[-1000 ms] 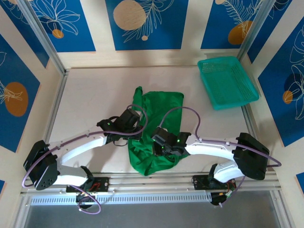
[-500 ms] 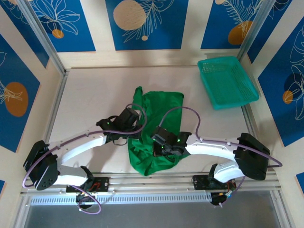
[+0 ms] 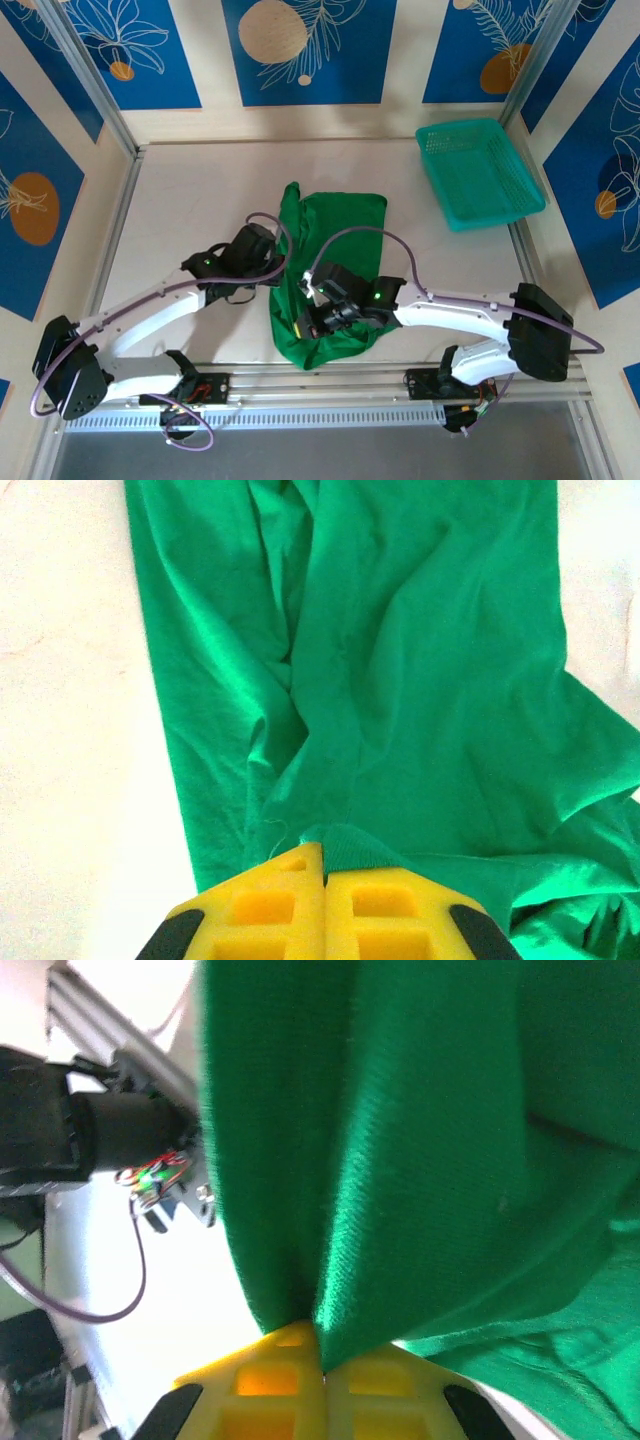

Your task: Fold the inside-out t-shirt

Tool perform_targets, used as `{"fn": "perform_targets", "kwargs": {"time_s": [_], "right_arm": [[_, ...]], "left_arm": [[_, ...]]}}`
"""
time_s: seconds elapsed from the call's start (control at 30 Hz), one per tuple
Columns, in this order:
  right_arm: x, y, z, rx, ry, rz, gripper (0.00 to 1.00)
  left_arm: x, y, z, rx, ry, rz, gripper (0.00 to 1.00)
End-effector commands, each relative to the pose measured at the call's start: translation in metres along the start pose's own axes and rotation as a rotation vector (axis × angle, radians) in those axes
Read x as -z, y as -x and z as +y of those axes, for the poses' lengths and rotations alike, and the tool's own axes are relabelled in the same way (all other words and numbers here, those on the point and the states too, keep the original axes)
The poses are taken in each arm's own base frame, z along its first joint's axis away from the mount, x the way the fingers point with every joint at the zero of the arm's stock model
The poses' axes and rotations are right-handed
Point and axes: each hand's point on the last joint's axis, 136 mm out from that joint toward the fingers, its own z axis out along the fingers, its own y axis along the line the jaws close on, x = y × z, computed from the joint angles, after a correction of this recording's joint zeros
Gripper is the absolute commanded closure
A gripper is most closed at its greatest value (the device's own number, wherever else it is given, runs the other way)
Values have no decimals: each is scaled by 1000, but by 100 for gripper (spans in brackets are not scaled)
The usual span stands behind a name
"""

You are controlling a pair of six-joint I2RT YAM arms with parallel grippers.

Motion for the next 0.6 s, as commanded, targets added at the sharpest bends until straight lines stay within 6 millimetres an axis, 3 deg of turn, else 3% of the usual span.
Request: {"fn": "perform_targets", "kwargs": {"time_s": [0.0, 0.1, 0.17, 0.23, 0.3, 0.37, 0.5, 0.57], "right_arm": [[-14, -15, 34, 59, 122, 112, 100], [-41, -23, 44, 64, 175, 185, 96], [-51, -23, 60, 95, 256, 221, 75], [-41, -12, 72, 147, 309, 168, 60], [-11, 14, 70, 167, 315, 31, 55], [27, 43, 53, 161, 267, -107, 55], [114, 127, 6, 220, -57, -310, 55], [135, 174, -24, 178, -164, -386, 55]], "left_arm": [[5, -2, 16, 7, 44, -22, 100], [6, -15, 28, 19, 70, -9, 100], [6, -28, 36, 30, 78, 1, 100], [8, -38, 38, -2, 42, -5, 100], [15, -43, 44, -4, 49, -20, 100], [21, -47, 44, -18, 26, -36, 100], [18, -55, 21, -76, -151, -74, 100], [15, -58, 17, -69, -188, -74, 100]]}}
